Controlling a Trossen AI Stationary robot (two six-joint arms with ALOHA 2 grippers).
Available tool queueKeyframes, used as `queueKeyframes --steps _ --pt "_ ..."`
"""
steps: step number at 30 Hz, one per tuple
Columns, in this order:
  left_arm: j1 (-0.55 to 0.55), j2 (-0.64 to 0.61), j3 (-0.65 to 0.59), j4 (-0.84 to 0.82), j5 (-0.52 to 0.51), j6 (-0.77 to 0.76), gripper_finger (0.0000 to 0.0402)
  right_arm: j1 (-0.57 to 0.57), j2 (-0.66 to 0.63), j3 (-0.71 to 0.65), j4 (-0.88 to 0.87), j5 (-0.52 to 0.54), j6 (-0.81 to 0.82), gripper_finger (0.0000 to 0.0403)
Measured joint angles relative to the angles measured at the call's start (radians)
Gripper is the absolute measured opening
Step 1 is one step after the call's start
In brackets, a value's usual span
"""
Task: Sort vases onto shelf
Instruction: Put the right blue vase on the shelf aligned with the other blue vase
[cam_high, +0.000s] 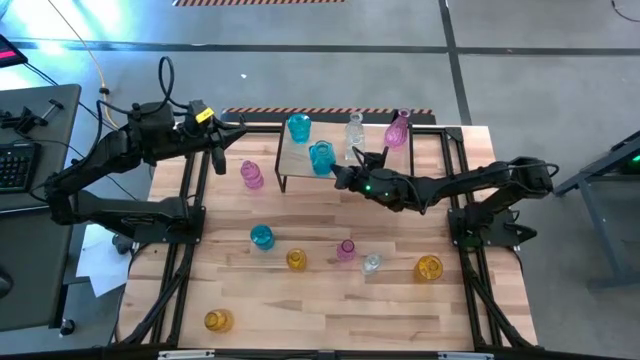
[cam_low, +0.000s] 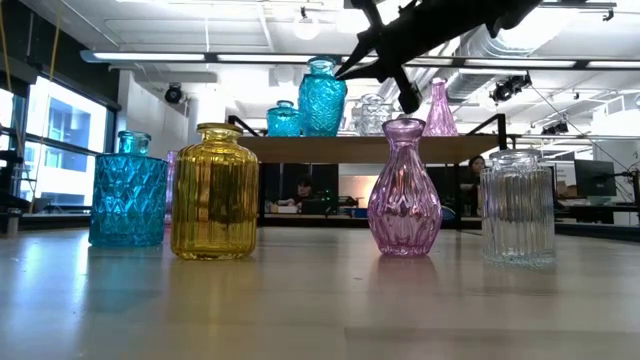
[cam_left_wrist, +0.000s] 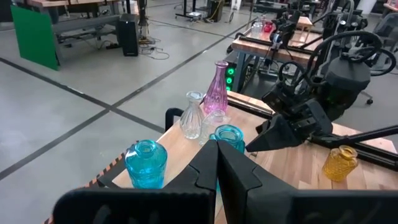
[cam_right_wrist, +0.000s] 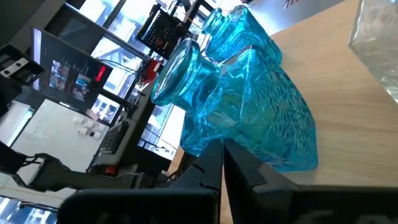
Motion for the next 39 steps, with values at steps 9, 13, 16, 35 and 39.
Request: queueKeyframes --steps 9,13,16,35,39 --pt "0.0 0.0 0.0 0.0 0.0 0.0 0.0 0.063 0.0 0.0 0.0 0.172 -0.019 0.0" --pt "0.0 0.0 0.0 0.0 0.0 0.001 0.0 0.071 0.0 0.0 0.001 0.226 -0.055 0.0" --pt "0.0 0.0 0.0 0.0 0.0 0.001 0.0 0.072 0.0 0.0 0.0 0.239 -0.085 0.0" --pt "0.0 0.0 0.0 0.0 0.042 0.009 0.0 0.039 0.0 0.0 0.034 0.166 -0.159 0.0" --pt "0.0 0.008 0.0 0.004 0.245 0.06 0.0 0.053 0.0 0.0 0.059 0.18 -0.177 0.0"
